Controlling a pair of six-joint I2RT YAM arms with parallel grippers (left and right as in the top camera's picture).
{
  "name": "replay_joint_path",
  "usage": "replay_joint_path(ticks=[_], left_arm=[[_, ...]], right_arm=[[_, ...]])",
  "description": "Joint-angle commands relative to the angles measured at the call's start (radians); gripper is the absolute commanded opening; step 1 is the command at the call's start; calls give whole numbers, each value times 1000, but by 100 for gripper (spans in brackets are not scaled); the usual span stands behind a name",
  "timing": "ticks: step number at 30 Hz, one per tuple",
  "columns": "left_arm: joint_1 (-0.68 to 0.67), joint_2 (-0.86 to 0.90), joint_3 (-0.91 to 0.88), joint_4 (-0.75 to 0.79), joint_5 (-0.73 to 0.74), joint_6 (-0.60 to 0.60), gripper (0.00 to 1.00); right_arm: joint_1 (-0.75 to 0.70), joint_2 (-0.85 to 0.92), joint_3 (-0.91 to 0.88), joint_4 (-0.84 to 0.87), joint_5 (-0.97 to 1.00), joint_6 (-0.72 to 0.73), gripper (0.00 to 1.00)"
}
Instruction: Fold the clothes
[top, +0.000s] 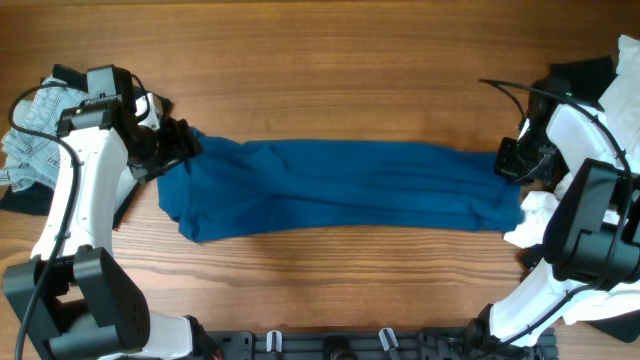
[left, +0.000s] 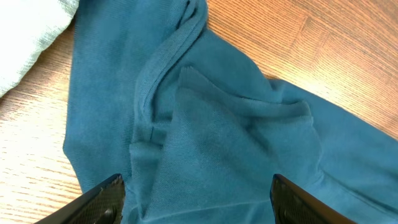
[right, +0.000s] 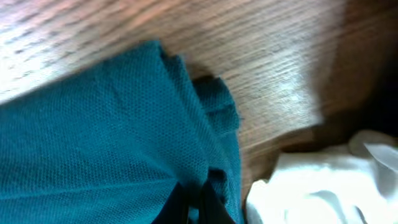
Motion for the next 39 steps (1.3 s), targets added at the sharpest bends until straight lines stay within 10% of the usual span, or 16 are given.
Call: replay_joint_path(ticks=[1, 7, 10, 15, 39], left_arm=[[-1, -1, 3, 5, 18, 2, 75], [-1, -1, 3, 8, 17, 2, 75], [-1, -1, 3, 11, 14, 2, 75], [-1, -1, 3, 11, 14, 2, 75], [-1, -1, 3, -17, 14, 2, 75]], right_arm=[[0, 14, -2, -8, 63, 34, 27], [-38, -31, 66, -91, 21, -10, 34], [-89, -58, 66, -82, -185, -146, 62], [-142, -57, 34, -49, -254, -204, 76], [-139, -14, -145, 60, -282, -169, 84]])
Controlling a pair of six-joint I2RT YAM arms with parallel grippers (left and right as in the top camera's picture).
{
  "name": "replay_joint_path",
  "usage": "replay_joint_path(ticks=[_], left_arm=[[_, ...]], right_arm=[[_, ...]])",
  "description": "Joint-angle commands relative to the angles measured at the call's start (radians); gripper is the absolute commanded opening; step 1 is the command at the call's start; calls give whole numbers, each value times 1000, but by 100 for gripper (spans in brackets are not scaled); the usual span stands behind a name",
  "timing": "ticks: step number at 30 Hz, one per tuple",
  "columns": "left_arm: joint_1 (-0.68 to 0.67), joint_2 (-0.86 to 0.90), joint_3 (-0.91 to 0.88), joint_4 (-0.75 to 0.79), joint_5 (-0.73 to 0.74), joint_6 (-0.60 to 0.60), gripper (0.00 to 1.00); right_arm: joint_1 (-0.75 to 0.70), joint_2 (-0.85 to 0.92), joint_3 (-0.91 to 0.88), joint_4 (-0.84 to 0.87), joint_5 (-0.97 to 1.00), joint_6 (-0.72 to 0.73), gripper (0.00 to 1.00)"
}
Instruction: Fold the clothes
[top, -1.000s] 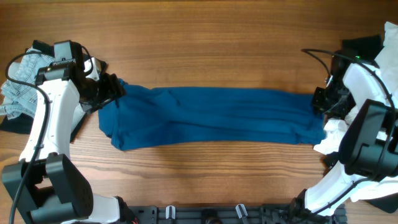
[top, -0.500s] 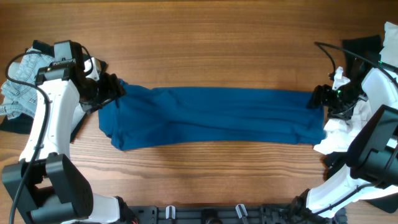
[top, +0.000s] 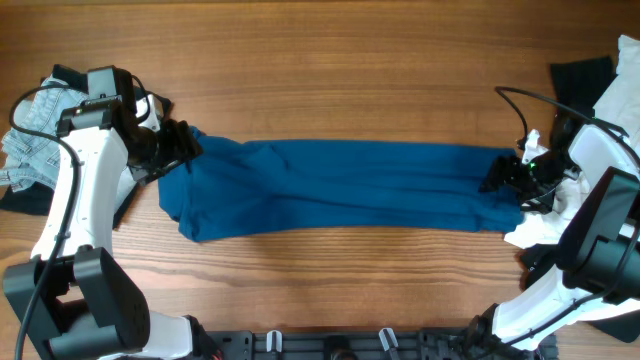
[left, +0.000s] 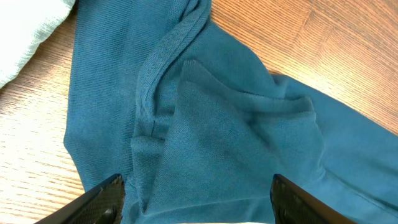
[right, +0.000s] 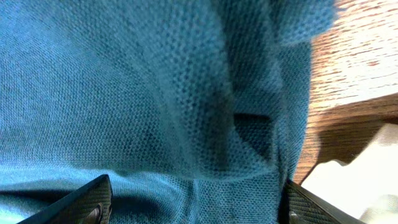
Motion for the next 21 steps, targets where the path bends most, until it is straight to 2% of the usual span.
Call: replay_joint_path(ticks=[1, 3, 4, 6, 9, 10, 11, 12, 13, 16, 19, 21], left_arm=[[-1, -1, 3, -1, 12, 2, 75], [-1, -1, 3, -4, 13, 2, 75], [-1, -1, 3, -5, 13, 2, 75], [-1, -1, 3, -5, 12, 2, 75], [-1, -1, 3, -8, 12, 2, 75], [-1, -1, 3, -8, 12, 2, 75], [-1, -1, 3, -11, 12, 2, 75], [-1, -1, 3, -13, 12, 2, 75], [-1, -1, 3, -15, 12, 2, 75], [-1, -1, 3, -16, 12, 2, 75], [-1, -1, 3, -16, 12, 2, 75], [-1, -1, 3, -15, 12, 2, 75]], right_arm=[[2, 22, -27, 69, 18, 21, 83], [7, 23, -27, 66, -22, 11, 82], [15, 24, -27, 62, -25, 10, 74], [27, 24, -27, 58, -45, -17, 49], [48, 24, -28, 57, -77, -41, 48], [51, 24, -28, 57, -76, -42, 41], [51, 24, -28, 60, -72, -40, 30], [50, 24, -27, 63, -47, -37, 7], [50, 24, -26, 62, -24, -35, 4], [50, 23, 13, 41, 108, 39, 4], [47, 23, 157, -49, 226, 73, 4], [51, 23, 250, -118, 225, 63, 4]])
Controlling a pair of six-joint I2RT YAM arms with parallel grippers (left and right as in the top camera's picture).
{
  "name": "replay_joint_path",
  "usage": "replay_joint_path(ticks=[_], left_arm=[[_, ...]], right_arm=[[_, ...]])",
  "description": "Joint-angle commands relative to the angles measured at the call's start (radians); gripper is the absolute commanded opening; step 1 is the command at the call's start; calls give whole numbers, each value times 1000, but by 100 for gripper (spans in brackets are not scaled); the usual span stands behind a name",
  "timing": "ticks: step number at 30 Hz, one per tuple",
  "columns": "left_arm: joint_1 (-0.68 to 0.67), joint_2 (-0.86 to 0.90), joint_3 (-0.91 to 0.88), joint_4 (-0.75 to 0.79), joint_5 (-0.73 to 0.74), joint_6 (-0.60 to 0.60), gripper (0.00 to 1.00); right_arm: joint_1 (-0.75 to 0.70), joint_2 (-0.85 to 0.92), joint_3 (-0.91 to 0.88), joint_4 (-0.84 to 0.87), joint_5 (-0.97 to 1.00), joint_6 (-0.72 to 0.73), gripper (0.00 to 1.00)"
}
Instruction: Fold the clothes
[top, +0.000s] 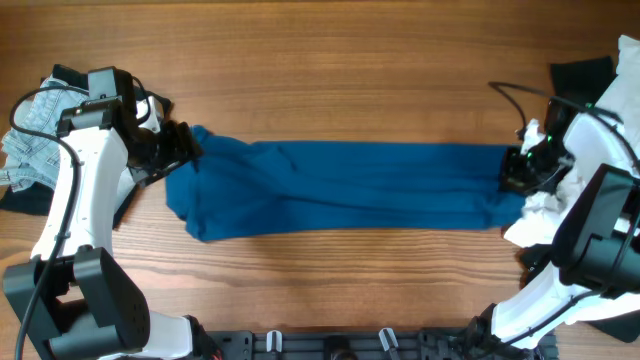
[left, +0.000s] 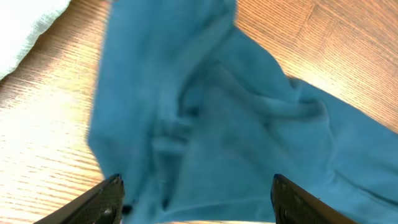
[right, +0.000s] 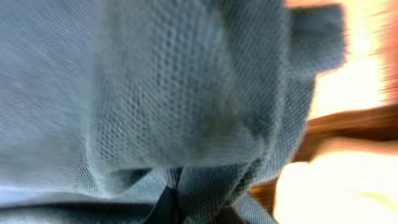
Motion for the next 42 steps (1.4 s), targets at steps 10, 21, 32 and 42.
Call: replay_joint_path(ticks=[10, 21, 32, 42], left_arm=[[-1, -1, 3, 0, 13, 2, 76], [-1, -1, 3, -1, 13, 3, 76], [-1, -1, 3, -1, 13, 6, 76], [-1, -1, 3, -5, 13, 6, 76]], right_arm=[[334, 10, 239, -177, 47, 35, 4], [670, 12, 235, -69, 8, 112, 6], [686, 13, 204, -94, -57, 105, 12], [683, 13, 171, -67, -116, -7, 35]])
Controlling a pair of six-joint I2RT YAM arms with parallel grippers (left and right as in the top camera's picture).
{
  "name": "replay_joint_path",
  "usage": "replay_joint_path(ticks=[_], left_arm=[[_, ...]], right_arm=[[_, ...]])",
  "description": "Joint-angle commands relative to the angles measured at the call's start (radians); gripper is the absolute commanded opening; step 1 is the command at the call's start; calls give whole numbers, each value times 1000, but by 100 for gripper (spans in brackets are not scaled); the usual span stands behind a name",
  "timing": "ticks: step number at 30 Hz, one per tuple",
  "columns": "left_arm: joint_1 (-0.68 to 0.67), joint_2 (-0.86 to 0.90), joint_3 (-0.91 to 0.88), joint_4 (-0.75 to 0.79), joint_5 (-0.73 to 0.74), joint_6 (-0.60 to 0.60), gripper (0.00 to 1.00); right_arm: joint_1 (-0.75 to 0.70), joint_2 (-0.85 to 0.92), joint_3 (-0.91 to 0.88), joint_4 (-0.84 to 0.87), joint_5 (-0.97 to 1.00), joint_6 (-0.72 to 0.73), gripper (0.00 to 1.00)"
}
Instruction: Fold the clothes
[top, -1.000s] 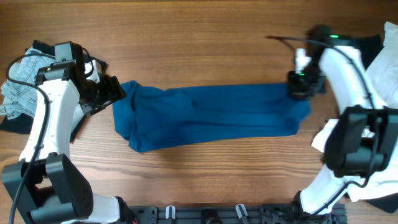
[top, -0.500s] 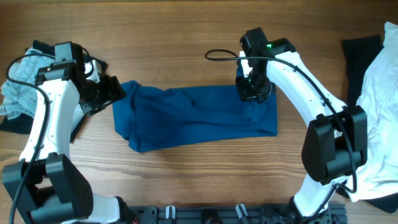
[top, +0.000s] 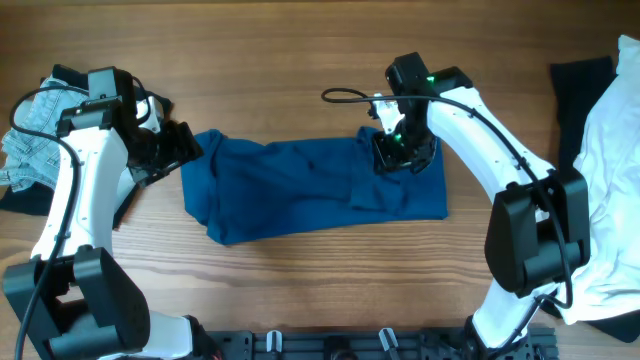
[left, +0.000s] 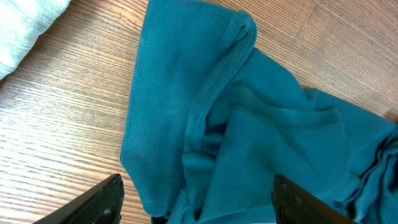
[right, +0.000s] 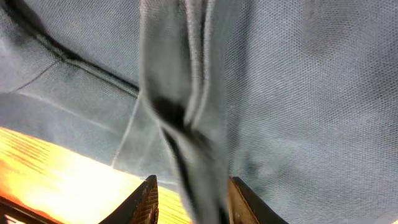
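A blue garment (top: 300, 185) lies on the wooden table (top: 300, 60), bunched into a shorter shape with its right end doubled over onto itself. My right gripper (top: 402, 152) sits over that doubled part; in the right wrist view it (right: 193, 199) is shut on a thick ridge of the blue cloth (right: 186, 124). At the garment's left end is my left gripper (top: 172, 150). In the left wrist view it (left: 199, 202) is open, its fingers (left: 106, 196) wide apart with the rolled hem of the garment (left: 217, 81) lying between them.
A heap of light patterned and dark clothes (top: 30, 145) lies at the left table edge behind the left arm. A white garment (top: 610, 190) and a dark one (top: 578, 80) lie at the far right.
My right gripper was at the garment's far right end and is now near the table's middle, still shut on the cloth. The garment is about half as long. Its left end sits slightly further right.
The garment lay stretched long between both grippers, my right shut on its right end. Then the right gripper was open over that end, then shut on it again. Now that end lies doubled over the middle. The left gripper stayed open at the left end.
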Motion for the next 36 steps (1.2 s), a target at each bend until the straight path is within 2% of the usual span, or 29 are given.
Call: replay_joint_path(ticks=[1, 4, 6, 10, 17, 22, 26, 28, 36], left_arm=[[-1, -1, 3, -4, 12, 6, 76], [-1, -1, 3, -4, 12, 6, 76], [-1, -1, 3, -3, 12, 6, 76], [-1, -1, 3, -4, 12, 6, 76], [-1, -1, 3, -6, 12, 6, 76], [-1, -1, 3, -11, 12, 6, 76], [-1, -1, 3, -11, 12, 6, 76], [-1, -1, 3, -11, 12, 6, 76], [-1, -1, 3, -14, 12, 6, 76]], right_arm=[[2, 13, -5, 15, 152, 76, 35], [2, 13, -5, 26, 293, 225, 35], [2, 13, -5, 26, 301, 275, 34], [24, 21, -5, 21, 136, 193, 31], [146, 113, -8, 14, 127, 196, 31], [176, 154, -8, -10, -13, 166, 28], [176, 154, -8, -74, 41, 172, 28], [176, 154, -8, -77, 62, 177, 22], [177, 154, -8, -110, 16, 142, 20]])
